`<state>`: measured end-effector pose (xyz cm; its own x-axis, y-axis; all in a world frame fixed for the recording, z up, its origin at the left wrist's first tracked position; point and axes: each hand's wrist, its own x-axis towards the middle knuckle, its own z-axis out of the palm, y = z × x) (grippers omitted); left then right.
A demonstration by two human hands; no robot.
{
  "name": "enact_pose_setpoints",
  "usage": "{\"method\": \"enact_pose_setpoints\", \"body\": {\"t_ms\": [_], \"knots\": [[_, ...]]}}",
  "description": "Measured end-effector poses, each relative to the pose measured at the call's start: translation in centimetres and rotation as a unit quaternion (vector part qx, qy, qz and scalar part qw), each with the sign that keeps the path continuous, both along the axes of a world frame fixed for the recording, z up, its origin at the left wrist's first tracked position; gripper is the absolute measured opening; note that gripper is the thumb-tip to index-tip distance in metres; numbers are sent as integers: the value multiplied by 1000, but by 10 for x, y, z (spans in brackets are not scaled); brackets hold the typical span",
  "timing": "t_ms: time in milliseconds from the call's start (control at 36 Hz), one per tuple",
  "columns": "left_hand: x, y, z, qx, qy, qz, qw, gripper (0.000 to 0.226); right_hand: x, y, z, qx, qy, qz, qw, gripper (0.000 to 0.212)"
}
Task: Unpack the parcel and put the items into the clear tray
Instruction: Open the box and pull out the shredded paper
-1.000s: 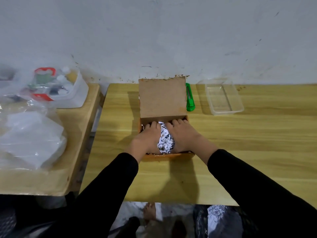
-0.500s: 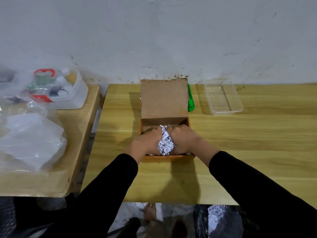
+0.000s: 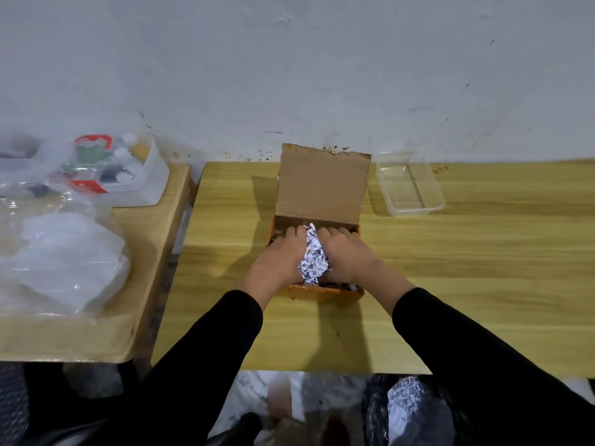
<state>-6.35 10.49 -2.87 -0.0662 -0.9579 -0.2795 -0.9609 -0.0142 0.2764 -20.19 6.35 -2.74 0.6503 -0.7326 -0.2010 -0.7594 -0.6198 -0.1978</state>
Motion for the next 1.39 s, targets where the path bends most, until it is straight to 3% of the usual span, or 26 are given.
{"method": "enact_pose_setpoints", "body": {"t_ms": [222, 611, 722, 1000, 1389], "knots": [[0, 7, -3, -28, 8, 15, 999, 52, -4, 4, 3, -8, -35, -2, 999, 53], [3, 5, 22, -65, -10, 24, 998, 63, -2, 2, 35, -40, -39, -4, 998, 72], [0, 0, 41, -80, 5, 21, 997, 68, -6, -3, 53, -52, -40, -2, 998, 69], [-58, -36, 79, -65, 56, -33, 996, 89, -73, -14, 105, -59, -37, -63, 996, 72], [-199, -37, 3, 39, 80, -149, 985, 90, -211, 13, 20, 42, -14, -224, 974, 65]]}}
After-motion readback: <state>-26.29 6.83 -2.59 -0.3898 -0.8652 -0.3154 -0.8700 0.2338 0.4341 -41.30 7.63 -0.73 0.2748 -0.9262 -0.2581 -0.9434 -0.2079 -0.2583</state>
